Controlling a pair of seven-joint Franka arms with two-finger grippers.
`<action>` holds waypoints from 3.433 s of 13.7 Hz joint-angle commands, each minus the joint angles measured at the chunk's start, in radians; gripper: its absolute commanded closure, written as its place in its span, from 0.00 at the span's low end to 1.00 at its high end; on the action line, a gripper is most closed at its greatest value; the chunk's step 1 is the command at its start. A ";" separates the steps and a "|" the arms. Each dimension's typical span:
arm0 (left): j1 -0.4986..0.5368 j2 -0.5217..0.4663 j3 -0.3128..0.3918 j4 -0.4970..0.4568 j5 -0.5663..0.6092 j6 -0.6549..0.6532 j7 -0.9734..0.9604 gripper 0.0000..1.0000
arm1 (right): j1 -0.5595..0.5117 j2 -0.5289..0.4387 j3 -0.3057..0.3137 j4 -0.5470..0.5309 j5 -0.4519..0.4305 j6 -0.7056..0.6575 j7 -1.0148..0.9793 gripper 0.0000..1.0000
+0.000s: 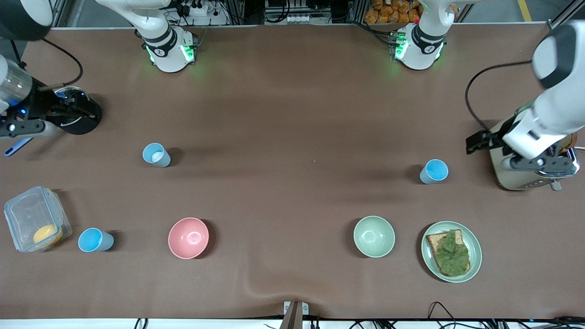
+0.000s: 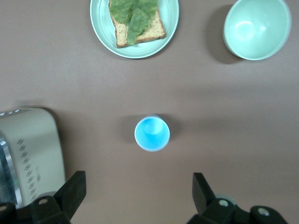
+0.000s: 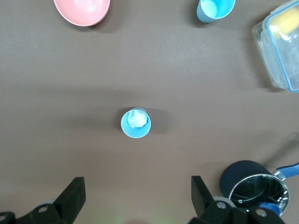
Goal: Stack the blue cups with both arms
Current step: 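Reach the right gripper and the left gripper toward the two blue cups, then close both grippers around the blue cups and lift them slightly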
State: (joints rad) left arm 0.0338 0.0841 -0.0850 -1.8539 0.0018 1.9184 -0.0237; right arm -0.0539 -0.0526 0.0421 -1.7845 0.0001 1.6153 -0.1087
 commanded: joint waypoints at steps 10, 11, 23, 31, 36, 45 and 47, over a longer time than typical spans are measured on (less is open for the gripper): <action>0.071 0.209 -0.012 -0.294 0.001 0.505 0.028 0.00 | -0.038 -0.026 0.012 -0.484 0.001 0.512 -0.009 0.00; 0.071 0.219 -0.012 -0.294 0.001 0.513 0.028 0.00 | -0.037 -0.020 0.012 -0.525 0.001 0.581 -0.009 0.00; 0.038 0.249 -0.019 -0.274 -0.013 0.505 -0.076 1.00 | -0.064 0.244 0.013 -0.561 0.001 0.926 -0.052 0.00; 0.049 0.092 -0.093 0.100 -0.075 -0.032 -0.114 1.00 | -0.061 0.228 0.018 -0.584 0.001 0.885 -0.062 0.00; 0.028 0.082 -0.122 0.310 -0.114 -0.262 -0.134 1.00 | -0.067 0.201 0.016 -0.587 0.001 0.853 -0.089 0.00; 0.035 0.088 -0.154 0.320 -0.112 -0.263 -0.130 1.00 | -0.078 0.201 0.018 -0.632 0.003 0.856 -0.101 0.00; 0.031 0.088 -0.156 0.320 -0.112 -0.263 -0.124 1.00 | -0.072 0.208 0.018 -0.638 0.017 0.862 -0.101 0.29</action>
State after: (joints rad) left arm 0.0664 0.1603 -0.2369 -1.5662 -0.0936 1.6806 -0.1465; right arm -0.1053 0.1792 0.0426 -2.3917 0.0015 2.4633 -0.1897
